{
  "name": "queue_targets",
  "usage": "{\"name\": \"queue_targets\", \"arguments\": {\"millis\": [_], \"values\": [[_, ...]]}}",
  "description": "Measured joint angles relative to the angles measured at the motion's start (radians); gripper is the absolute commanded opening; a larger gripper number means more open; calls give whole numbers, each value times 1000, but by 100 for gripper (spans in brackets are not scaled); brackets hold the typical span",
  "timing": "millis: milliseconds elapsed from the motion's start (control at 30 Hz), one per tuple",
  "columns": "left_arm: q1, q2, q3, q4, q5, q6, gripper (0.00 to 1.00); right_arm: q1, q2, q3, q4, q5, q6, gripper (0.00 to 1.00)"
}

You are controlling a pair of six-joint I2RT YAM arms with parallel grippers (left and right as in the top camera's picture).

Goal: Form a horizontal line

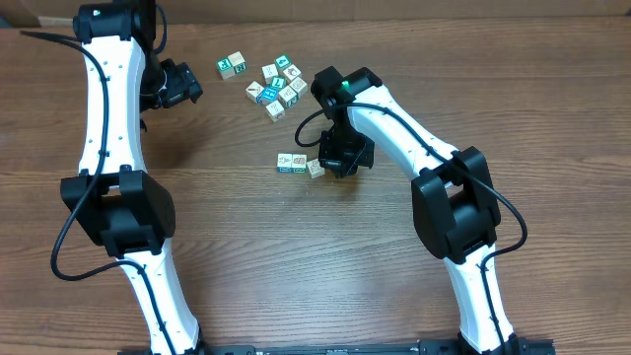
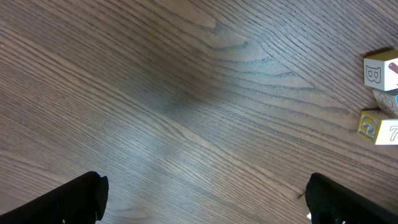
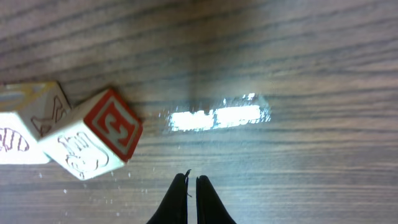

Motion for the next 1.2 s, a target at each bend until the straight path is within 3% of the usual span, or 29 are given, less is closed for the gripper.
{"name": "queue_targets", "arguments": {"millis": [567, 967, 1200], "values": [[0, 0, 0, 0, 0, 0, 100, 0, -17, -4, -27, -15, 1, 4], [0, 0, 0, 0, 0, 0, 100, 130, -325, -8, 1, 241, 57, 4], [0, 0, 0, 0, 0, 0, 99, 173, -335, -8, 52, 284, 72, 4]]}}
